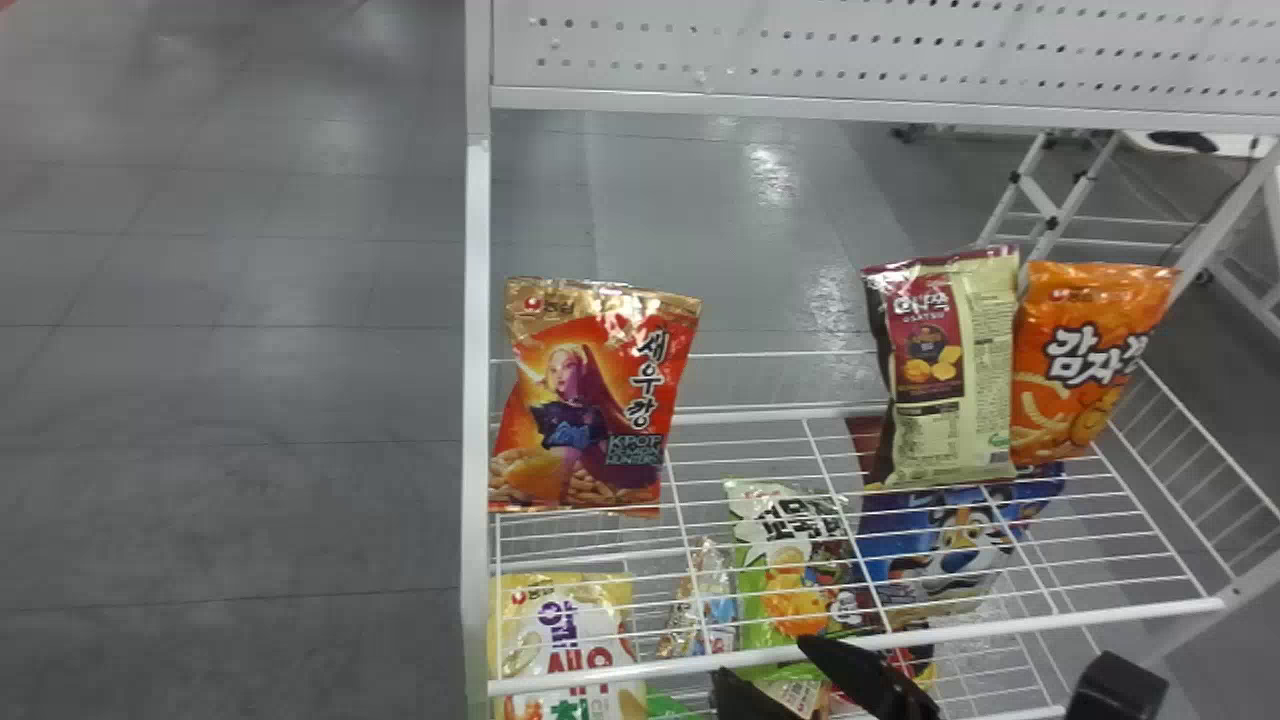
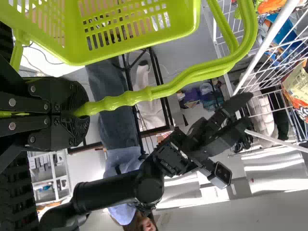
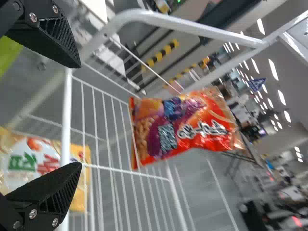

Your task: Hold basket handle with left hand then pick Jagalchi snack with right hand and place into basket

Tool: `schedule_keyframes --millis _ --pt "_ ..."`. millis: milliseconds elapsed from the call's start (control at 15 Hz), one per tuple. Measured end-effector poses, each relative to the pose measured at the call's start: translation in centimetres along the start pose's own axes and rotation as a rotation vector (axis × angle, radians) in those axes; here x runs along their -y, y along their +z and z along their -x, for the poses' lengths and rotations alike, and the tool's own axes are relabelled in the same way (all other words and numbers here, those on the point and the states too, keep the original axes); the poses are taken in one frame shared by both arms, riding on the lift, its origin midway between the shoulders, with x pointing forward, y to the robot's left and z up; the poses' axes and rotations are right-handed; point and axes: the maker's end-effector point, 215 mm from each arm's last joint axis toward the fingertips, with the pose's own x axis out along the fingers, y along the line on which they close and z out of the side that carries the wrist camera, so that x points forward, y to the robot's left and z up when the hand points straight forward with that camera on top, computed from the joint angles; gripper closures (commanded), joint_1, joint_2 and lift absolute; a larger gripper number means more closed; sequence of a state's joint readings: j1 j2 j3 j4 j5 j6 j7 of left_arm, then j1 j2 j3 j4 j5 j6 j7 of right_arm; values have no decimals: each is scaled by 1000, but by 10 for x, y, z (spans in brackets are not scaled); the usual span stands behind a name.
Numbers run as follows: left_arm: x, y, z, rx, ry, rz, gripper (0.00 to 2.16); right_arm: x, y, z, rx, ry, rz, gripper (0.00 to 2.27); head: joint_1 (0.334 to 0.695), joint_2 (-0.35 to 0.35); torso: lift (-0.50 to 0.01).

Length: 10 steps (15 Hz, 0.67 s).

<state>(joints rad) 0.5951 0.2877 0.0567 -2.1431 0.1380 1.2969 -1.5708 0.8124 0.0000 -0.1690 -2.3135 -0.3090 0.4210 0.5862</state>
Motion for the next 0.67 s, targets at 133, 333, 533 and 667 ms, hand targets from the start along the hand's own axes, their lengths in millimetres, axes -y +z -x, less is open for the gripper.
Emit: schedule_keyframes --millis 133,333,533,667 --pt "-1 0 0 1 0 1 2148 5 15 -2 70 -74 85 97 695 -208 -8" --pt "-1 0 0 1 0 1 2148 13 34 2 175 -165 200 103 695 -237 -8" --pt "-1 0 0 1 0 2 2148 13 51 12 298 -197 307 107 695 -266 -8" --pt "-1 0 0 2 -1 -1 2148 16 53 20 346 -213 346 107 695 -283 -8"
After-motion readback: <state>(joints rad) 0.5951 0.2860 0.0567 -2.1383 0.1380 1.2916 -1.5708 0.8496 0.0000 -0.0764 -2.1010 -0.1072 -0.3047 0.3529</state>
